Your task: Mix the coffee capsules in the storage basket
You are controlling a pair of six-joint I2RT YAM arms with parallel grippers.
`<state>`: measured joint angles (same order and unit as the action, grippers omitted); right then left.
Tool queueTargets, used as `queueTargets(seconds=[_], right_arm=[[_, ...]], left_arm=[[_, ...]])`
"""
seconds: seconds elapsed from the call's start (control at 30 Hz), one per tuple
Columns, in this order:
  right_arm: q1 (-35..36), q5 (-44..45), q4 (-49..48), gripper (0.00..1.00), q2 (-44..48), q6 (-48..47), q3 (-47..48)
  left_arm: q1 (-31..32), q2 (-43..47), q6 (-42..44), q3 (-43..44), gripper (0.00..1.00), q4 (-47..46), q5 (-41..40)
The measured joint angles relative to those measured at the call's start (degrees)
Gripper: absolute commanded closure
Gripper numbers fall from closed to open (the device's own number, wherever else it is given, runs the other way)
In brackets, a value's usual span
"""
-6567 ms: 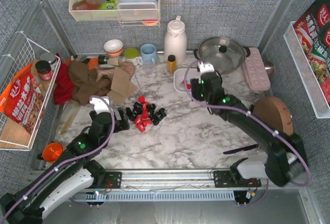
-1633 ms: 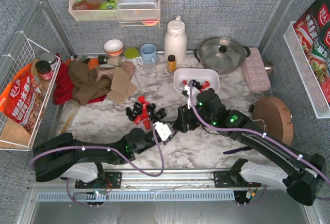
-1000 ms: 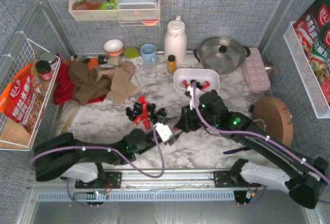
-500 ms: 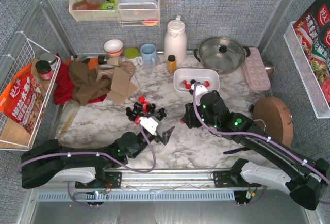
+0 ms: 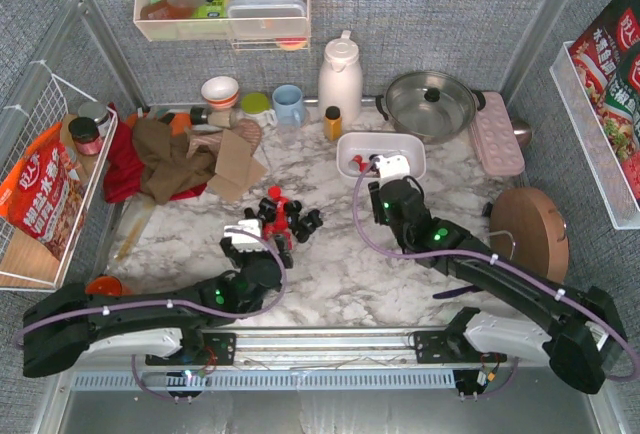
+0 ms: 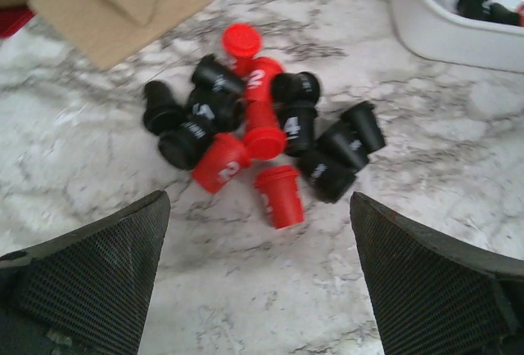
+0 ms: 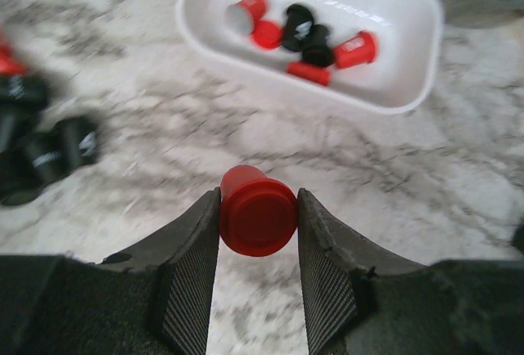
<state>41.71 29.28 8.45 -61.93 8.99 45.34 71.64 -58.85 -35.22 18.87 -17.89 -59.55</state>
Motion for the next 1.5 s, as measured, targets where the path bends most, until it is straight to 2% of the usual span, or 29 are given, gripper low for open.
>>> queueTargets(seconds=[0.17, 0.27, 0.4, 0.6, 0.83, 0.97, 1.13, 1.5], right_arm=[[-6.0, 4.9, -10.2, 0.69, -3.2, -2.2, -2.8], [-12.3, 3.3, -15.3, 0.69, -8.2, -1.7, -1.4], [-19.5, -0.8, -19.8, 0.67, -19.7, -0.5, 5.4], [-25.9, -6.3, -19.0, 0.44, -37.1, 1.9, 20.2], [-27.9, -9.7, -12.2, 0.21, -46.7, 3.7, 28.7], [-27.9, -10.6, -9.5, 0.10, -46.9, 3.7, 30.3], [-27.6, -11.5, -7.0, 0.04, -41.4, 3.8, 28.2], [-19.8, -8.7, -7.6, 0.01, -19.3, 2.7, 6.5]], left_arm=[[0.0, 5.2, -12.0, -2.2, 0.01, 10.9, -3.7], [0.0, 9.5, -15.6, -4.6, 0.01, 14.2, -4.0], [0.0, 15.4, -17.7, -6.8, 0.01, 16.6, -3.8], [0.0, 25.2, -20.0, -8.2, 0.01, 20.1, -1.8], [0.0, 32.6, -22.2, -8.6, 0.01, 25.5, 0.1], [0.0, 33.6, -23.0, -8.4, 0.01, 27.6, 0.8], [-0.1, 30.5, -23.3, -7.6, 0.01, 27.9, 0.9], [-2.3, 13.6, -20.4, -0.2, 0.01, 21.4, 0.6]])
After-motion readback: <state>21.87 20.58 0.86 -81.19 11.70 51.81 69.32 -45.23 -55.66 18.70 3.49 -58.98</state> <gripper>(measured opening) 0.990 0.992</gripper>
